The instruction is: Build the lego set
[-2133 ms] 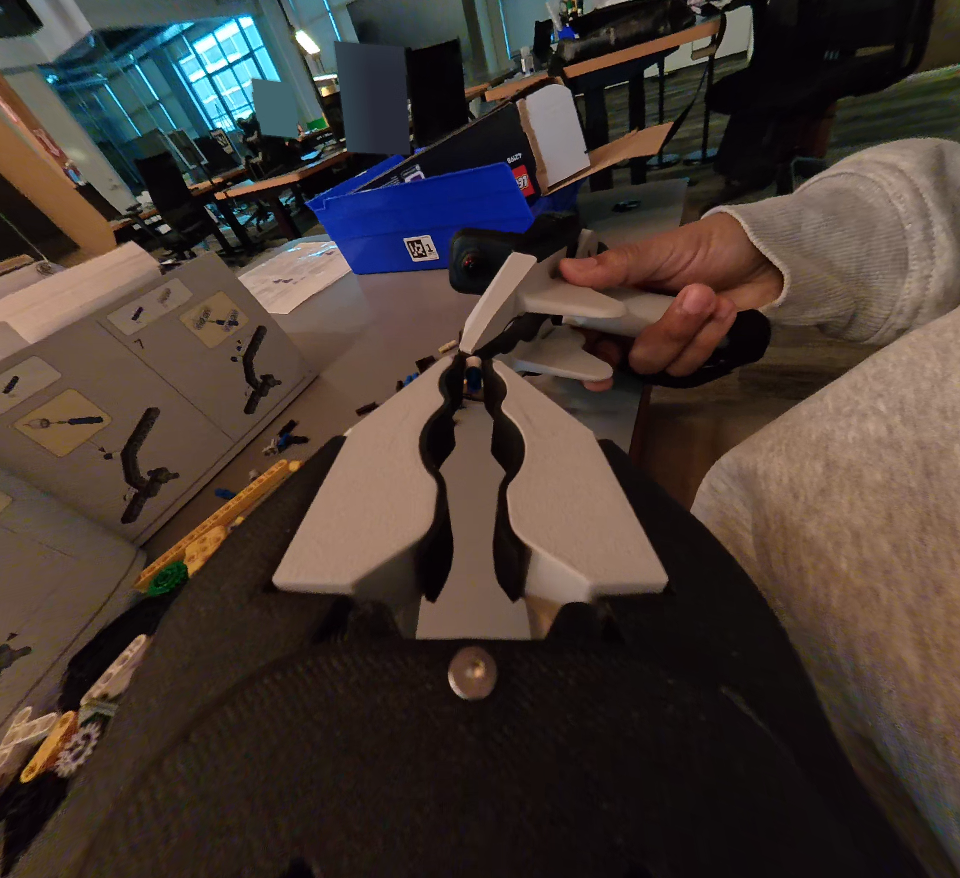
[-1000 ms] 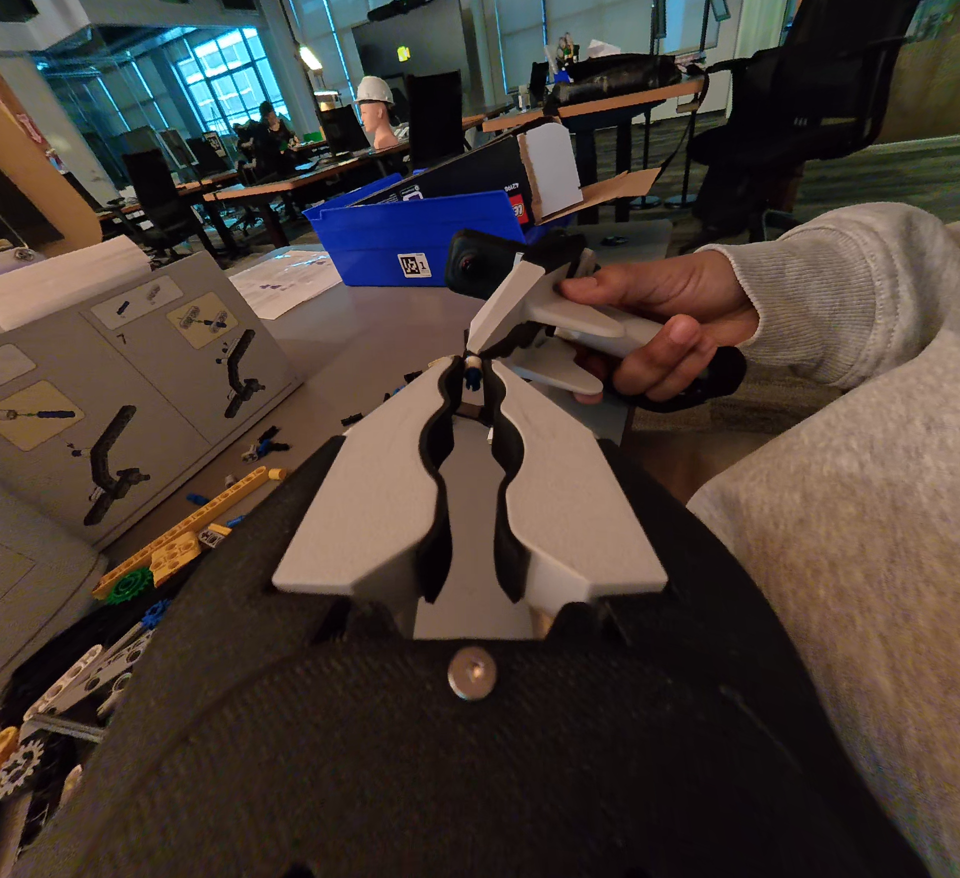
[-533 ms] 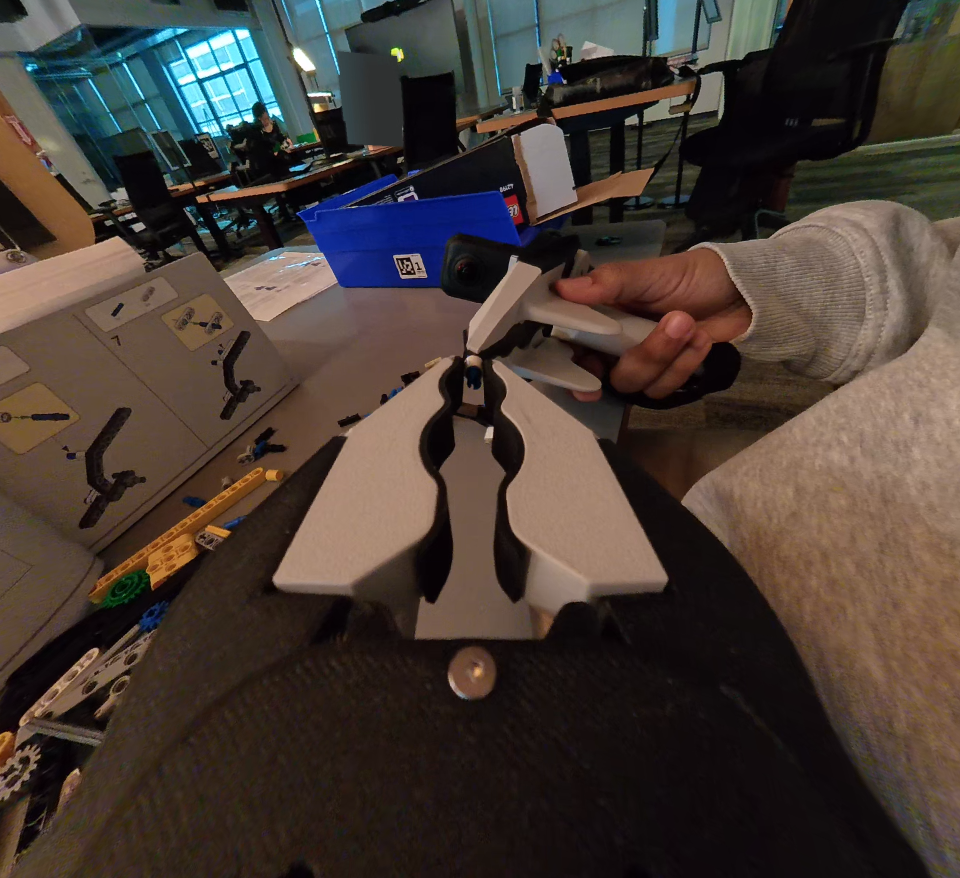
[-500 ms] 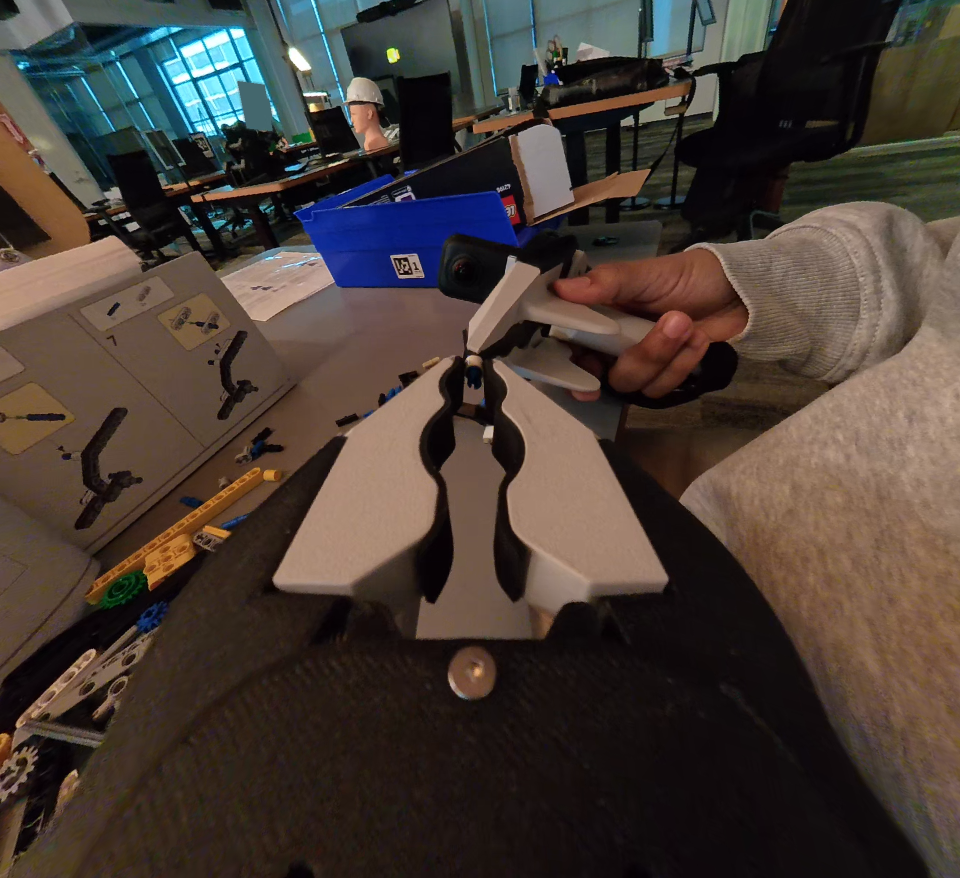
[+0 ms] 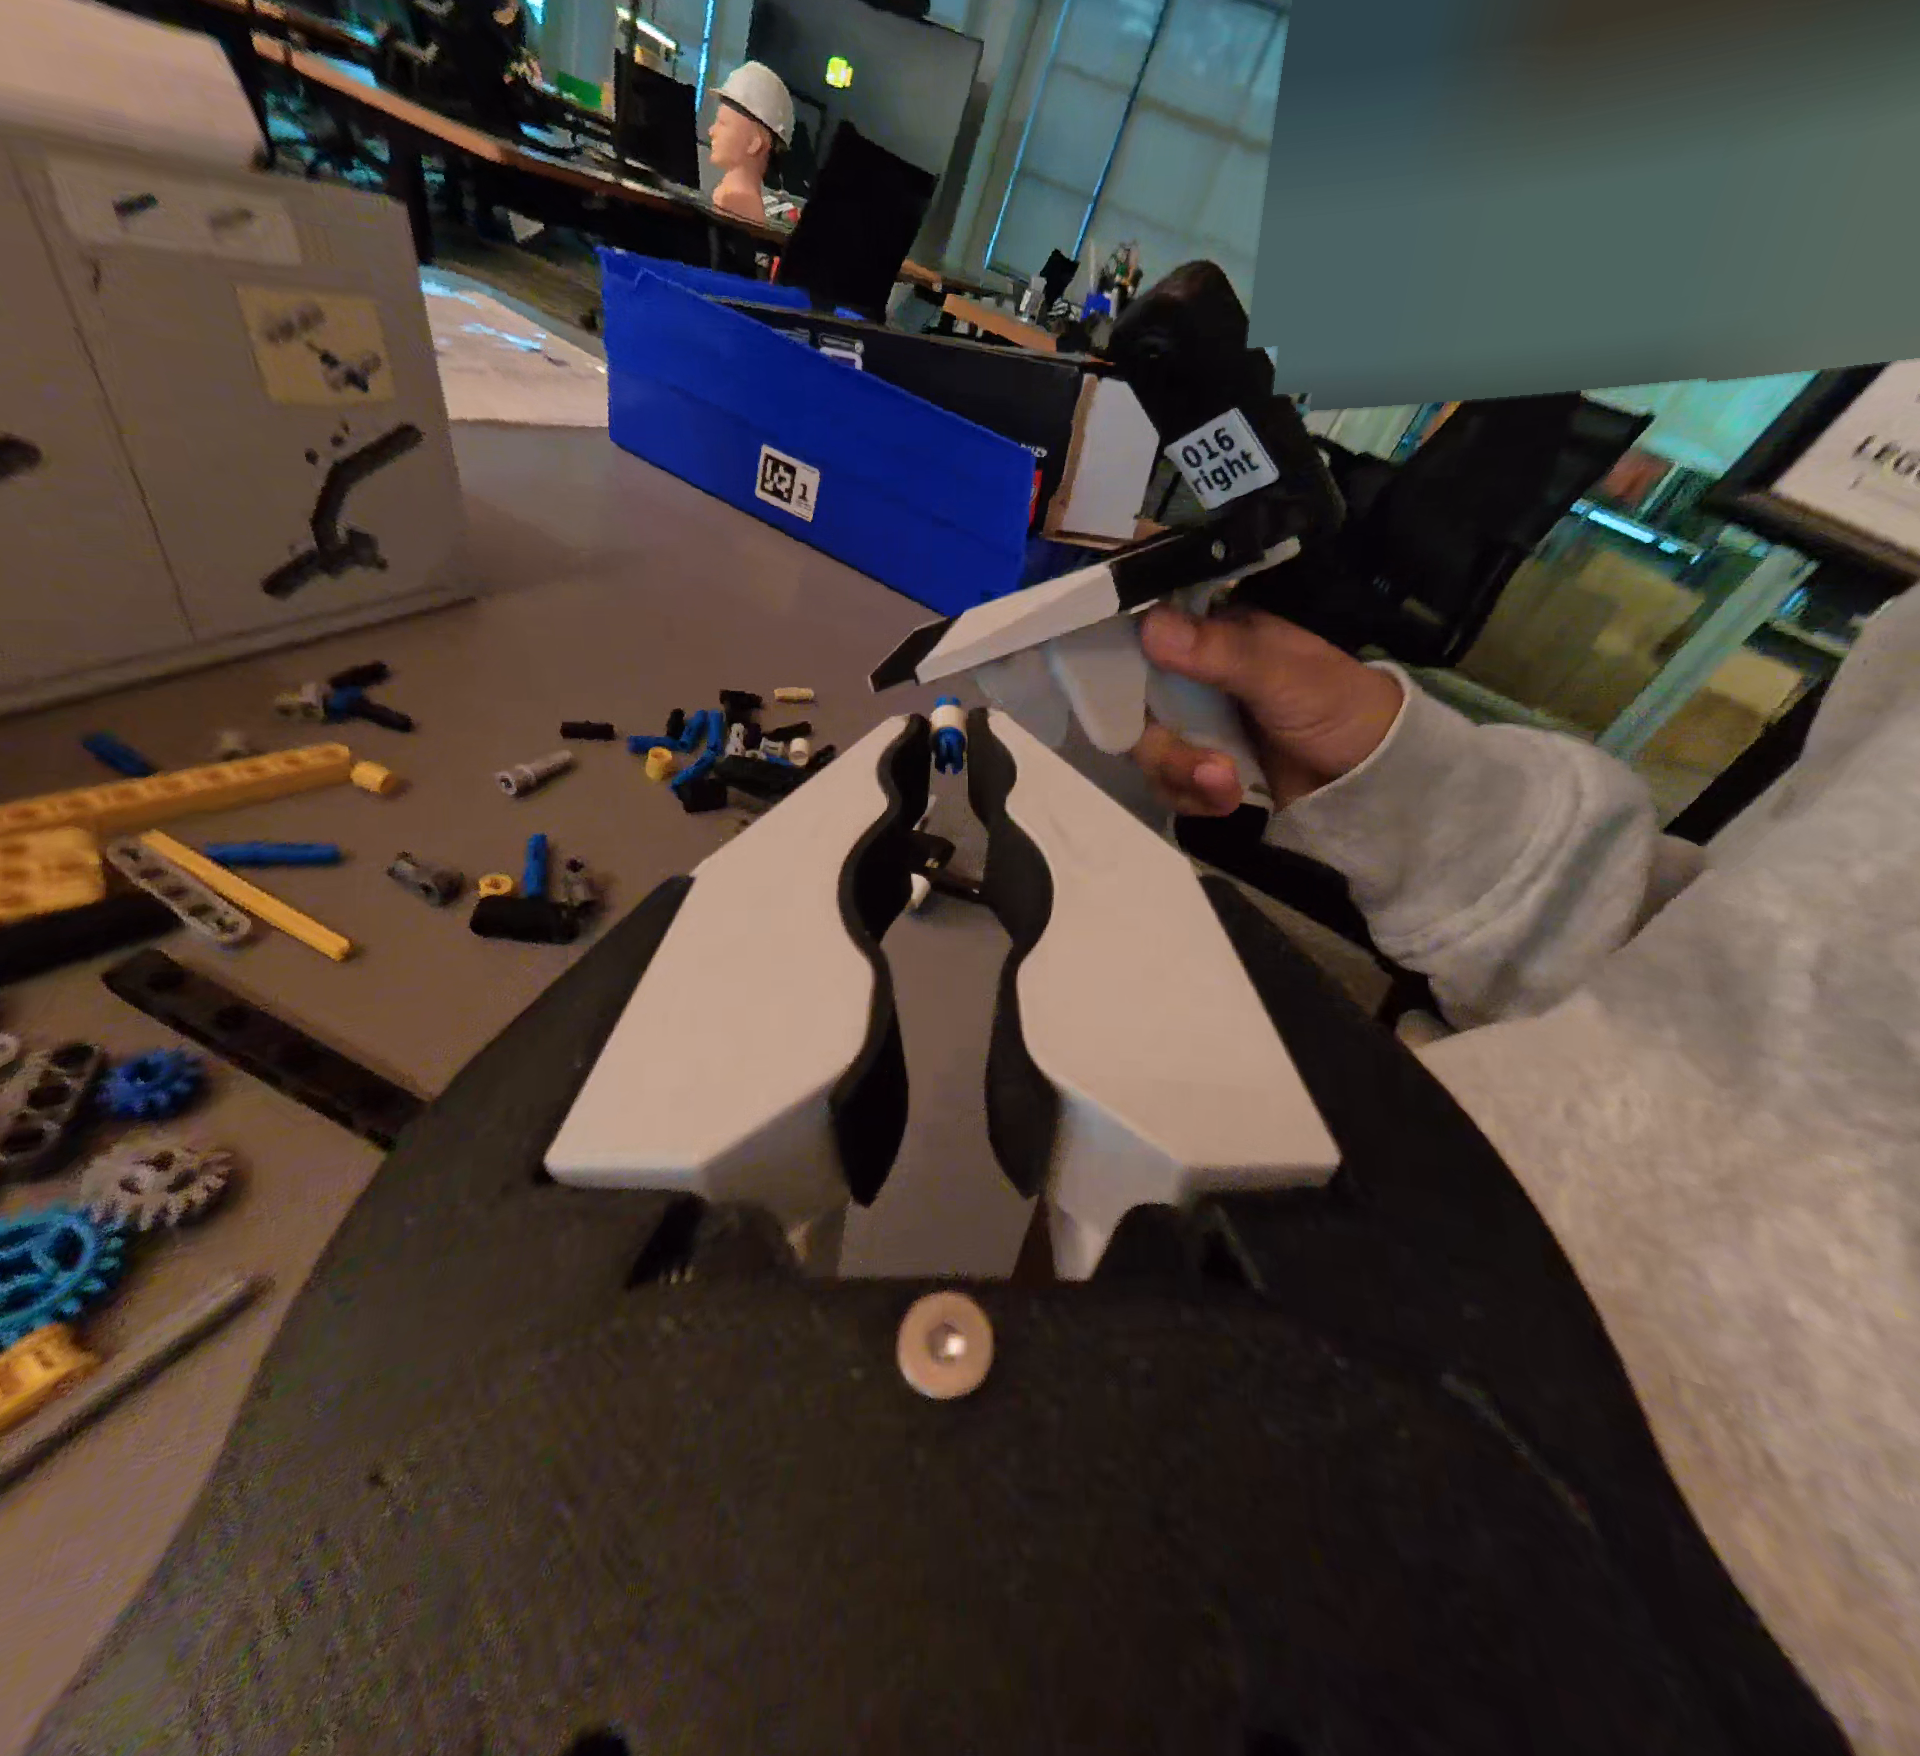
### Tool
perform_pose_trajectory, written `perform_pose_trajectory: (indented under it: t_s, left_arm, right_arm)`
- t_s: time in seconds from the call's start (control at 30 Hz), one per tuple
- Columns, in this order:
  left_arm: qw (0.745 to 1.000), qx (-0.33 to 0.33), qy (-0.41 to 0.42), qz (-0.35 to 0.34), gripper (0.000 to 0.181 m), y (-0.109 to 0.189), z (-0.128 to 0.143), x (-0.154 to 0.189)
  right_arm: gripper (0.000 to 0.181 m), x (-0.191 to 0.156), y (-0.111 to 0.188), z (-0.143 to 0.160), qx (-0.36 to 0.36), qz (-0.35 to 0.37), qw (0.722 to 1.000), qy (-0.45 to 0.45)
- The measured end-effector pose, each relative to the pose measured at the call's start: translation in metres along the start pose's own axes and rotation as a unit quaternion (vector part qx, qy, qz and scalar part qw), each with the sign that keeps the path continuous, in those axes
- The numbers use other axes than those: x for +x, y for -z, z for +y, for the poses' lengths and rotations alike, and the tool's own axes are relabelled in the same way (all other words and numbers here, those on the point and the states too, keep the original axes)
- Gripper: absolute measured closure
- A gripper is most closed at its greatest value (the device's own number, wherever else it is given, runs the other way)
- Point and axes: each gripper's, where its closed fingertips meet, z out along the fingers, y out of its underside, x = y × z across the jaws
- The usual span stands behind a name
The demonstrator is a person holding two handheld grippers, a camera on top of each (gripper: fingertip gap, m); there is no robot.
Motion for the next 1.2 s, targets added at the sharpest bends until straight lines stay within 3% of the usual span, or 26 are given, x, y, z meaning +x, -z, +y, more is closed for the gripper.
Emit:
perform_pose_trajectory:
  t_s: [0.23,0.37,0.53,0.63,0.8,0.97,1.2]
  left_arm:
    - [0.998,-0.034,0.047,0.007,0.175,-0.006,0.016,-0.004]
    - [0.998,-0.04,0.052,0.009,0.175,-0.008,0.019,-0.004]
    - [0.995,-0.015,0.096,0.036,0.175,-0.005,0.012,-0.003]
    - [0.986,0.012,0.137,0.089,0.176,-0.001,0.002,0.007]
    - [0.966,0.023,0.2,0.164,0.176,0.009,-0.008,0.013]
    - [0.973,-0.036,0.17,0.153,0.176,0.008,0.007,0.012]
    - [0.963,-0.014,0.201,0.18,0.176,0.008,0.003,0.015]
  right_arm:
    - [0.145,0.005,-0.024,0.029,-0.058,0.013,0.998,-0.01]
    - [0.175,-0.001,-0.031,0.037,-0.073,0.0,0.997,-0.02]
    - [0.177,-0.055,-0.017,0.008,0.004,-0.171,0.985,-0.029]
    - [0.178,-0.081,-0.008,0.008,0.004,-0.246,0.969,-0.002]
    - [0.177,-0.092,-0.011,0.025,-0.028,-0.245,0.965,0.093]
    - [0.177,-0.094,-0.014,0.026,-0.025,-0.26,0.962,0.083]
    - [0.177,-0.1,-0.013,0.022,-0.009,-0.292,0.955,0.048]
